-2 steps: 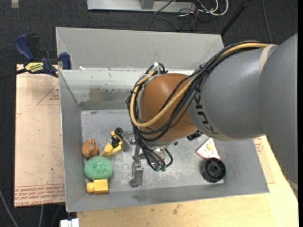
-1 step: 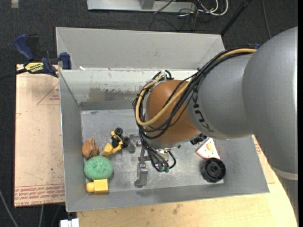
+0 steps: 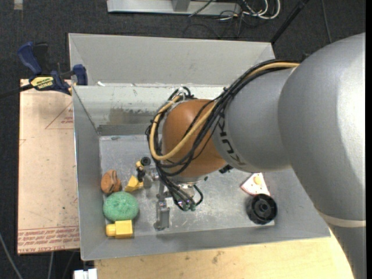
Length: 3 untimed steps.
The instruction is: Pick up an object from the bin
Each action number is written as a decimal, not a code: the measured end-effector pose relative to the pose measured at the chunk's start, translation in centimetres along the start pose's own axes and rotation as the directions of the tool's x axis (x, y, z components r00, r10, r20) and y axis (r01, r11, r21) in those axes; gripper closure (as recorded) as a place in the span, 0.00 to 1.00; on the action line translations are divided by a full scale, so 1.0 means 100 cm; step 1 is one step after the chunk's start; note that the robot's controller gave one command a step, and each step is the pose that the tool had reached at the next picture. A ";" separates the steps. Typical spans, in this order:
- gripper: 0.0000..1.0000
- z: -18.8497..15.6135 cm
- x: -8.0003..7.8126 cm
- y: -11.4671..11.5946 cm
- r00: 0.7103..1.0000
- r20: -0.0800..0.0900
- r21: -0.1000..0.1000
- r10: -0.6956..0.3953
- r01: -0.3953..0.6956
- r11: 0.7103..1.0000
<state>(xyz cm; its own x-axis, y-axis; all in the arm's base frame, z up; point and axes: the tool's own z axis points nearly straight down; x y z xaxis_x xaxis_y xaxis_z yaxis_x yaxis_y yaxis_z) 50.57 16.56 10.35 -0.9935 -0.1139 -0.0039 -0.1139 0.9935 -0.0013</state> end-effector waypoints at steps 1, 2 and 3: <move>0.00 0.018 -0.007 0.028 0.997 0.005 -0.006 -0.081 0.081 0.997; 0.00 0.020 -0.021 0.040 0.998 0.001 -0.003 0.059 -0.059 0.998; 0.00 0.024 -0.024 0.053 0.966 0.011 -0.001 -0.258 0.258 0.966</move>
Offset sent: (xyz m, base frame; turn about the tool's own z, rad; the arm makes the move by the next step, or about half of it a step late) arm 0.0369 0.0746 -0.0232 -0.2076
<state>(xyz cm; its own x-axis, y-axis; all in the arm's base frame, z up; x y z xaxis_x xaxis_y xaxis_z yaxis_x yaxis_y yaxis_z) 52.33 22.13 8.00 -0.9303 -0.3665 -0.0142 -0.3665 0.9304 -0.0011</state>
